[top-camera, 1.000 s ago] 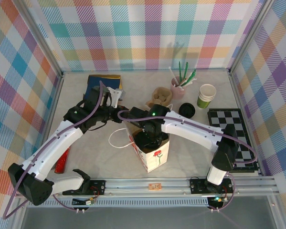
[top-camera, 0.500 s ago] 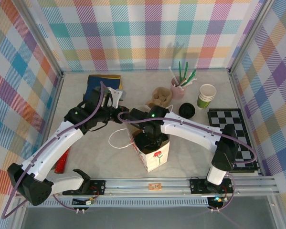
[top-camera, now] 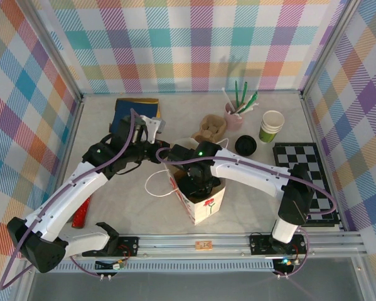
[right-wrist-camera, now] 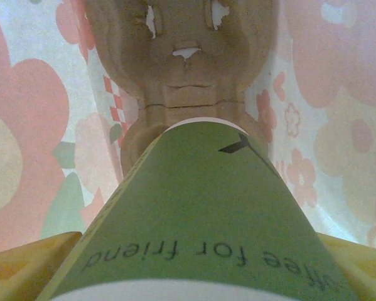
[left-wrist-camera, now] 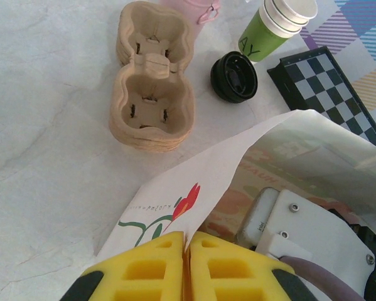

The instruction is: Pack the takeout coffee

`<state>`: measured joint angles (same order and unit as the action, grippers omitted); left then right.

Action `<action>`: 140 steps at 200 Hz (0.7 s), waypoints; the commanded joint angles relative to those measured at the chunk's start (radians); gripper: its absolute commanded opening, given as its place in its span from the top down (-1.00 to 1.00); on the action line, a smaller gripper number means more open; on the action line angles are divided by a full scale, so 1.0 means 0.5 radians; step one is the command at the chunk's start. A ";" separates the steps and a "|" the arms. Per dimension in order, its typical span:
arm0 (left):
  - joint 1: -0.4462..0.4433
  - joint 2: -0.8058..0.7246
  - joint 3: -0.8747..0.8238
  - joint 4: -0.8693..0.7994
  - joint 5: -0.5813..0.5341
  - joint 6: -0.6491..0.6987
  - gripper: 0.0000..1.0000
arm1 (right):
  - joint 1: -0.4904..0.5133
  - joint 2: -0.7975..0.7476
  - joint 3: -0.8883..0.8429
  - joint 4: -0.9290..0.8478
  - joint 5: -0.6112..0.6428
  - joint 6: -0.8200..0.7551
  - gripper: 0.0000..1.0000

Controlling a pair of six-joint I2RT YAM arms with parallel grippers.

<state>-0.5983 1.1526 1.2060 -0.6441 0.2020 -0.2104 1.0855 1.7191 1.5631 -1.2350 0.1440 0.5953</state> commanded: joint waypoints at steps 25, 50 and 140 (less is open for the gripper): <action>-0.040 -0.018 -0.013 0.032 -0.042 -0.003 0.79 | -0.017 -0.012 -0.021 -0.009 -0.033 0.035 0.38; -0.040 0.006 -0.015 0.012 -0.082 0.004 0.79 | -0.017 -0.012 -0.032 -0.012 -0.030 0.035 0.38; -0.040 0.036 0.050 -0.026 -0.179 -0.023 0.81 | -0.017 -0.034 -0.090 0.028 -0.024 0.037 0.38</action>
<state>-0.6037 1.1660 1.2049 -0.6514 0.1314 -0.2134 1.0843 1.7191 1.5299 -1.2163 0.1440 0.5987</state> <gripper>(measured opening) 0.098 0.839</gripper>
